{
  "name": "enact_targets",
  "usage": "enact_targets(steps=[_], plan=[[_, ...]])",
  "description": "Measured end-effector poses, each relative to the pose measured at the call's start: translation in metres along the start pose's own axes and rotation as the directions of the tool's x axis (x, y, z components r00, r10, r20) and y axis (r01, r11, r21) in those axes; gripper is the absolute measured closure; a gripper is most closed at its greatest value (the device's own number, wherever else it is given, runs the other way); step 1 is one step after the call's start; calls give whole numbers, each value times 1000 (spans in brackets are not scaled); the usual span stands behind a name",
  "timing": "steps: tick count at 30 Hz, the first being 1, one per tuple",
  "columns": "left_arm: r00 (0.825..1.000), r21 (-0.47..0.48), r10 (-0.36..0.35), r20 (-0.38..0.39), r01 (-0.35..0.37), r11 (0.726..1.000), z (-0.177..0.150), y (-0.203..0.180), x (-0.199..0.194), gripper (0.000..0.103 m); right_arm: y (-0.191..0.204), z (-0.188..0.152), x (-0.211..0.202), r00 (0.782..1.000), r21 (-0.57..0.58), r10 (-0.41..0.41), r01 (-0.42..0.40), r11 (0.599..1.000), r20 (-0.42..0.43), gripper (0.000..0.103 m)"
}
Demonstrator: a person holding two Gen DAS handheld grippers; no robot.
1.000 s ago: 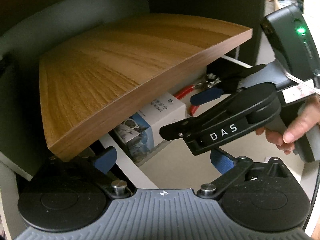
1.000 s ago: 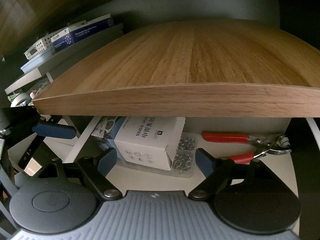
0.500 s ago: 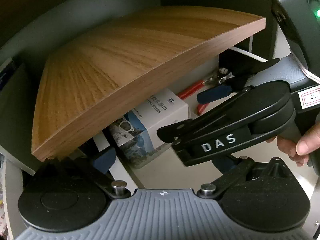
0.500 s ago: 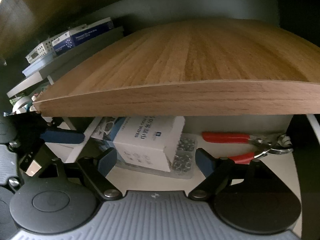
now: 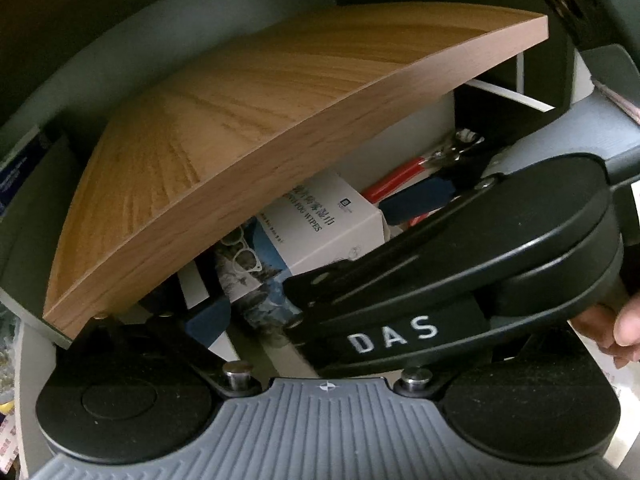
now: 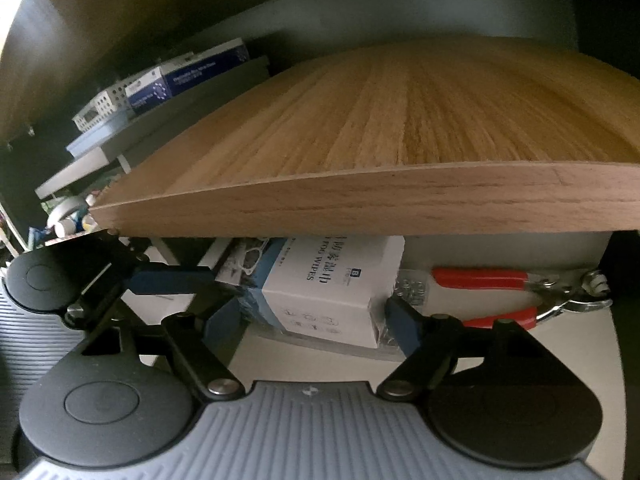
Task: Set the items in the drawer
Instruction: 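Grasp the white anti-fog wipes box with the right gripper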
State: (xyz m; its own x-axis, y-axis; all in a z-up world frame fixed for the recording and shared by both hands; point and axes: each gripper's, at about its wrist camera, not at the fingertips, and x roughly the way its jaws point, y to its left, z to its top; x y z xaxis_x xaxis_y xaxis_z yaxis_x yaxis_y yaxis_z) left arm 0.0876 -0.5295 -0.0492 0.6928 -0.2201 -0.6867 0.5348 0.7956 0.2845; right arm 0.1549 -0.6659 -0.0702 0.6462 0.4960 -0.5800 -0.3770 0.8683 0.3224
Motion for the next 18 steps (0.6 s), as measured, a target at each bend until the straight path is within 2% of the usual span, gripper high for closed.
enact_targets(steps=[6, 12, 15, 18], plan=[[998, -9, -52, 19, 53, 999, 2, 6, -6, 0, -2, -1, -7, 1000, 19, -6, 6, 1000, -12, 18], [991, 27, -133, 20, 133, 991, 2, 7, -15, 0, -5, -8, -23, 999, 66, -23, 25, 998, -37, 18], [983, 49, -182, 14, 181, 982, 2, 6, -20, 1, -5, -13, -32, 996, 83, -50, 56, 995, -72, 16], [967, 54, -255, -4, 255, 965, -6, 0, -21, 1, -1, -7, -41, 992, 71, -102, 107, 992, -71, 13]])
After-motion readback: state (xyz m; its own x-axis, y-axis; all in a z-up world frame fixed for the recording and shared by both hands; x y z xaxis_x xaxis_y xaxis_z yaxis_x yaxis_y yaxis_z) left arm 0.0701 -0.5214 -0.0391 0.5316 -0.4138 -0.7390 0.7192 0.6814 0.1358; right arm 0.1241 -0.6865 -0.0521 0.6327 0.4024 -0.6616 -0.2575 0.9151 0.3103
